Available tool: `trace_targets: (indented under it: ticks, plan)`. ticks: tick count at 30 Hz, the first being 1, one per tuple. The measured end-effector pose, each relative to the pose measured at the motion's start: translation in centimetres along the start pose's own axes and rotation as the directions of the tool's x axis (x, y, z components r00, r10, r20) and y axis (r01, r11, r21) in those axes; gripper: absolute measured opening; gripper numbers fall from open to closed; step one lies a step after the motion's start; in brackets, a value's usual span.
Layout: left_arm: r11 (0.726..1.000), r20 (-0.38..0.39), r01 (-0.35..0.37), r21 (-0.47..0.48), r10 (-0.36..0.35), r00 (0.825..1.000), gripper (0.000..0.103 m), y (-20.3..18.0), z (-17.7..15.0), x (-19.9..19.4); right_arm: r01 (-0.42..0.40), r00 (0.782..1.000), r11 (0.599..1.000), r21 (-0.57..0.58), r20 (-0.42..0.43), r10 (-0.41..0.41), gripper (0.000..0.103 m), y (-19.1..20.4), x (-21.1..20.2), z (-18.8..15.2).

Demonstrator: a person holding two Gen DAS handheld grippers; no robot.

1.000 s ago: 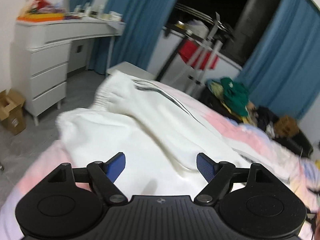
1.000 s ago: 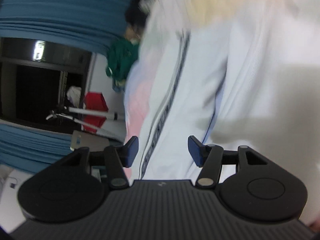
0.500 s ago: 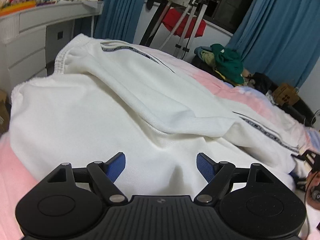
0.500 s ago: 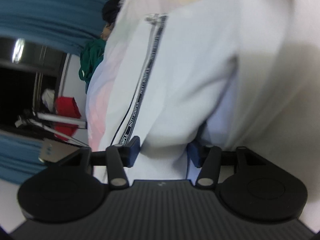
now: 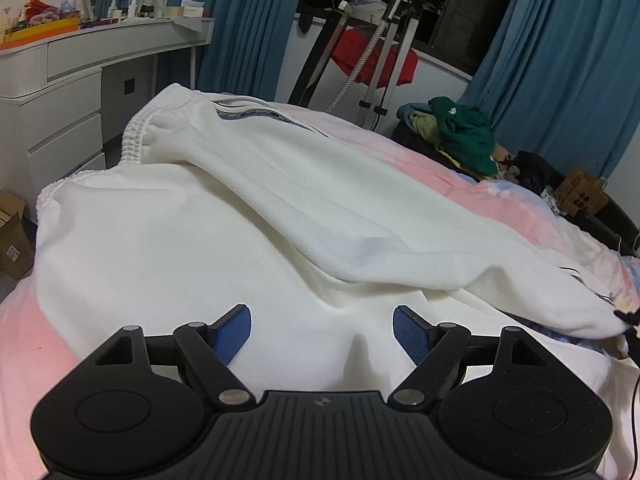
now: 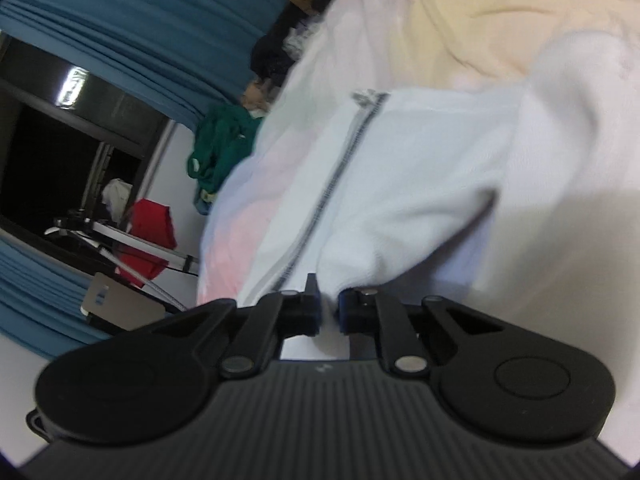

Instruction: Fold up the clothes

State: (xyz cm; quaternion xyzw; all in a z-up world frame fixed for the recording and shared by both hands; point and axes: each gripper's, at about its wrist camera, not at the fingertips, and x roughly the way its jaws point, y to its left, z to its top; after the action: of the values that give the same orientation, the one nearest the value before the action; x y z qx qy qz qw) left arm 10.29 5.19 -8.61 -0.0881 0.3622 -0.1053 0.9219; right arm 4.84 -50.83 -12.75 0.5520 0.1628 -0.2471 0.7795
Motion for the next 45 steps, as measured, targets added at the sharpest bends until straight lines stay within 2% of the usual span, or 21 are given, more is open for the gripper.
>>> trace_targets:
  ticks: [2, 5, 9, 12, 14, 17, 19, 22, 24, 27, 29, 32, 36, 40, 45]
  plan:
    - [1.000, -0.003, 0.000, 0.006, 0.000, 1.000, 0.080, 0.1, 0.0, 0.1, 0.042, 0.998, 0.999, 0.004, -0.039, -0.042, 0.012, -0.9, 0.5, -0.3]
    - [1.000, -0.007, 0.001, 0.020, -0.001, 1.000, 0.080, -0.1, 0.0, 0.2, 0.101, 0.991, 0.993, -0.054, -0.084, -0.105, 0.016, -1.3, 1.2, -1.1]
    - [0.999, -0.006, 0.005, 0.045, -0.005, 1.000, 0.080, -0.4, -0.2, 0.0, 0.109, 0.992, 0.991, -0.073, -0.053, -0.113, 0.021, -0.1, -1.4, -1.8]
    - [0.999, -0.002, 0.007, 0.052, -0.007, 1.000, 0.080, -0.4, -0.4, -0.4, 0.095, 0.995, 0.990, -0.108, 0.006, -0.095, 0.029, 0.8, -5.1, -1.8]
    - [0.998, 0.004, 0.004, 0.057, -0.004, 1.000, 0.080, -0.3, -0.5, -0.7, 0.093, 0.994, 0.984, -0.150, 0.066, -0.084, 0.047, 1.3, -8.0, -1.7]
    - [0.998, 0.018, -0.007, 0.069, 0.006, 1.000, 0.080, -0.3, -0.6, -1.6, 0.149, 0.978, 0.973, -0.176, 0.173, -0.119, 0.065, 0.5, -12.3, -2.1]
    - [0.997, 0.023, -0.010, 0.073, 0.008, 1.000, 0.080, -0.3, -0.8, -2.2, 0.195, 0.965, 0.968, -0.158, 0.210, -0.160, 0.065, -0.7, -14.1, -2.2]
    - [0.996, 0.031, -0.016, 0.086, 0.013, 0.999, 0.080, -0.2, -0.9, -3.0, 0.287, 0.931, 0.954, -0.084, 0.260, -0.257, 0.065, -2.6, -15.9, -1.9]
    - [0.995, 0.039, -0.022, 0.093, 0.019, 0.999, 0.082, -0.1, -1.1, -3.6, 0.350, 0.894, 0.937, -0.020, 0.305, -0.327, 0.065, -3.8, -16.8, -1.7]
    - [0.995, 0.044, -0.032, 0.098, 0.028, 0.999, 0.085, 0.1, -1.2, -4.2, 0.431, 0.827, 0.899, 0.075, 0.366, -0.427, 0.065, -5.4, -18.1, -1.5]
    - [0.996, 0.035, -0.023, 0.084, 0.020, 0.999, 0.090, 0.3, -1.2, -4.2, 0.466, 0.802, 0.876, 0.124, 0.359, -0.478, 0.065, -6.6, -18.2, -1.3]
    - [0.998, 0.023, -0.016, 0.066, 0.014, 1.000, 0.096, 0.6, -1.2, -4.2, 0.475, 0.820, 0.859, 0.191, 0.259, -0.511, 0.065, -8.5, -16.9, -1.2]
    - [0.996, 0.020, -0.052, 0.068, 0.051, 0.999, 0.098, 0.7, -1.2, -3.9, 0.428, 0.870, 0.873, 0.236, 0.156, -0.468, 0.065, -10.0, -15.4, -1.6]
    - [0.995, 0.007, -0.072, 0.063, 0.072, 0.997, 0.099, 1.0, -1.2, -3.7, 0.377, 0.902, 0.908, 0.183, 0.149, -0.404, 0.060, -8.7, -15.2, -1.9]
    - [0.995, 0.003, -0.081, 0.057, 0.081, 0.997, 0.099, 1.0, -1.2, -3.7, 0.358, 0.915, 0.925, 0.125, 0.150, -0.375, 0.060, -7.4, -14.7, -1.7]
